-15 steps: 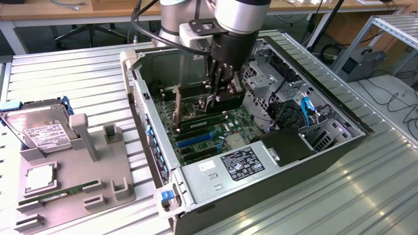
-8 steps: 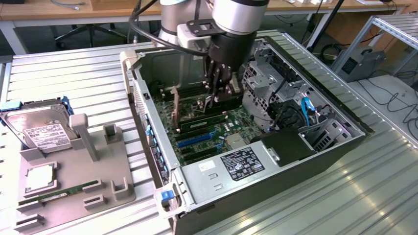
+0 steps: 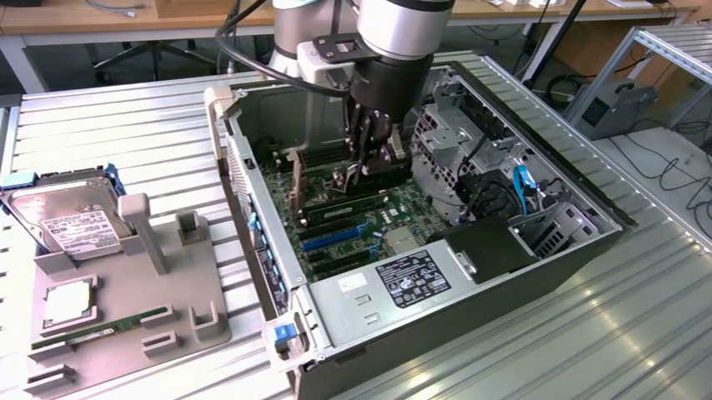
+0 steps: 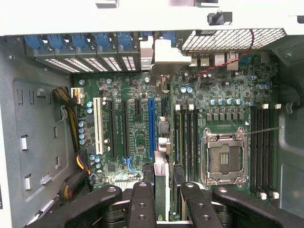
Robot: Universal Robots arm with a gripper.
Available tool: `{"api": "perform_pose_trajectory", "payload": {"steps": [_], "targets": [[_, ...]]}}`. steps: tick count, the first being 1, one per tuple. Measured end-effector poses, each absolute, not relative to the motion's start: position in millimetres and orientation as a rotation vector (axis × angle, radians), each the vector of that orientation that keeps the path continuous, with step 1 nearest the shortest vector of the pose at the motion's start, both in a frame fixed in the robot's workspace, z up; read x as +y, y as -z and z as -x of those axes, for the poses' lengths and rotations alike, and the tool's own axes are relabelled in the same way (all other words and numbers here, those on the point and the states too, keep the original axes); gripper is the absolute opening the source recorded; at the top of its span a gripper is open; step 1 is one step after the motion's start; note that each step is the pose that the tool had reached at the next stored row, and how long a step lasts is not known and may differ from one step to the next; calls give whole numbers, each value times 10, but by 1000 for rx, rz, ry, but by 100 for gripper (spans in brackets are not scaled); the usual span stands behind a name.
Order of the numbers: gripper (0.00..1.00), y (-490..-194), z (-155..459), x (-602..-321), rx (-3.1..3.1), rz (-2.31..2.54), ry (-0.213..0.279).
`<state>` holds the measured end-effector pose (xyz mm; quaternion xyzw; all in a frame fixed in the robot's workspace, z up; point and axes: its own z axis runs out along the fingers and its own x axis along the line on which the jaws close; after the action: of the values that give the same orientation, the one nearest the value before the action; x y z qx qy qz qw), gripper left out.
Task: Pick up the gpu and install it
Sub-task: 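Insert the gpu into the slot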
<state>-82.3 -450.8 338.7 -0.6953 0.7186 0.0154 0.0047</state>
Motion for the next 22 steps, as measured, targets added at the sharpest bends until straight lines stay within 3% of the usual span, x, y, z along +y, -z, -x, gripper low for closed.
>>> {"api": "perform_pose_trajectory", "payload": {"steps": [22], "targets": [[26,-3366,894,-4508,2251,2178,-48]]}}
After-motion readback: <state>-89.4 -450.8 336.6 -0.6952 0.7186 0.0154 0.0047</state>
